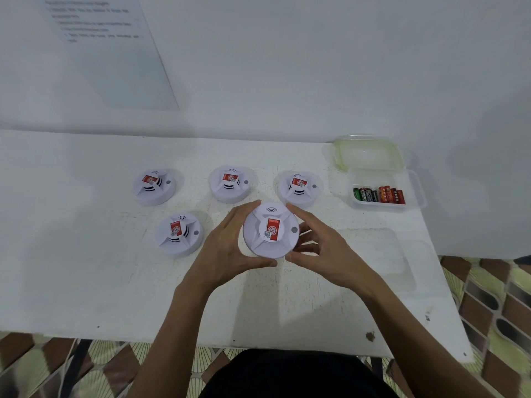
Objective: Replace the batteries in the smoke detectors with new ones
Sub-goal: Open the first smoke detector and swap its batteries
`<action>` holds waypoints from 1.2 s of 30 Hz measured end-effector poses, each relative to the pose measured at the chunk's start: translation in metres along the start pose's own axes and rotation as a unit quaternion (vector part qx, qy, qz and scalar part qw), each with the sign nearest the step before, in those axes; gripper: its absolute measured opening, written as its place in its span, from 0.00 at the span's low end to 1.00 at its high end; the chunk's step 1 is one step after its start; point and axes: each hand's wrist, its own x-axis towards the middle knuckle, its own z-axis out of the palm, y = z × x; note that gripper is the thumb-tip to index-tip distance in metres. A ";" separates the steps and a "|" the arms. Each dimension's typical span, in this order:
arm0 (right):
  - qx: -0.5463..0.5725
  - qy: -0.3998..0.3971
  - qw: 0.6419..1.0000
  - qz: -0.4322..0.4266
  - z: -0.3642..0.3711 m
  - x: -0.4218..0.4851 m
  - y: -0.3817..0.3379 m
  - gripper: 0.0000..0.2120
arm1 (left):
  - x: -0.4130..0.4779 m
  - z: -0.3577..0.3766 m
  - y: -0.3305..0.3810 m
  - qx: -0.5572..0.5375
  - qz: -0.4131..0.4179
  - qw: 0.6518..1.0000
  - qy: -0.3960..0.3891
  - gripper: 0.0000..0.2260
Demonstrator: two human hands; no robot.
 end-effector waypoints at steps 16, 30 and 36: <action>0.003 0.003 1.000 -0.005 0.003 0.001 0.000 0.37 | 0.004 -0.015 0.025 0.055 -0.060 0.997 0.004 0.47; -0.010 0.005 1.000 0.004 0.004 0.004 0.003 0.38 | 0.008 -0.008 -0.003 0.030 0.015 0.999 -0.006 0.30; -0.020 0.009 1.000 0.016 0.006 0.006 0.006 0.37 | -0.001 0.002 -0.006 -0.010 0.062 0.998 0.006 0.27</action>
